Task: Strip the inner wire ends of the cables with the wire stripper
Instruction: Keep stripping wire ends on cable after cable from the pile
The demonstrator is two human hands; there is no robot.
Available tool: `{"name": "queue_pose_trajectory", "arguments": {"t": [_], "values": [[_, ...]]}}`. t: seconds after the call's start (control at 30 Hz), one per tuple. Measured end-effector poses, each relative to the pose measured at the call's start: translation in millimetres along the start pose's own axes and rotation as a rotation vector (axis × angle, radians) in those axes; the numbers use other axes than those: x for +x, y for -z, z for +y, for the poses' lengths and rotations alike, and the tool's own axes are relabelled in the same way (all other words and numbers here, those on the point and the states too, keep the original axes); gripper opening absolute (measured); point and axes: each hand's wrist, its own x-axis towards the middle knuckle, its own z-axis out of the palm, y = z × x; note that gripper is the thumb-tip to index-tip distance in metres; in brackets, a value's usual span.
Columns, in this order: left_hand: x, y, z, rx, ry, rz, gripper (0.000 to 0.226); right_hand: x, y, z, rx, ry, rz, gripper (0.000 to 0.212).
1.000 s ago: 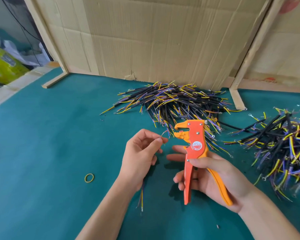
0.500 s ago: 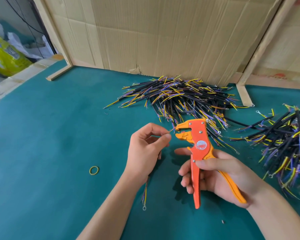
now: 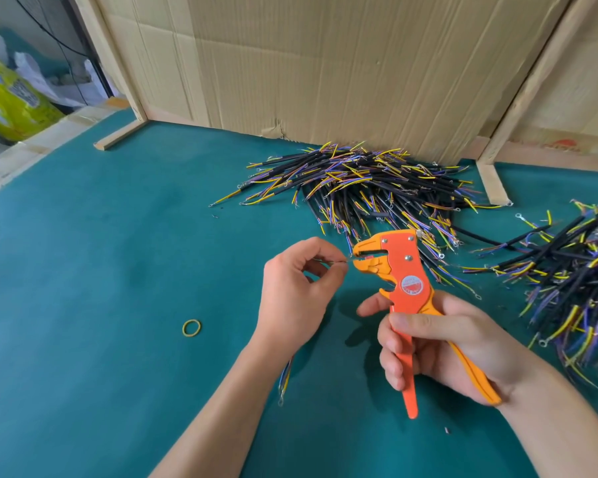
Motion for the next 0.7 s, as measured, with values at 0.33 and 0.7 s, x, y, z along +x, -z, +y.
{"name": "queue_pose_trajectory", "arguments": {"t": [0.33, 0.7], "values": [[0, 1, 3, -0.098, 0.051, -0.022, 0.014, 1, -6, -1, -0.016, 0.013, 0.089, 0.027], [-3, -6, 3, -0.139, 0.096, 0.021, 0.016, 6, -12, 3, 0.013, 0.072, 0.220, 0.047]]}}
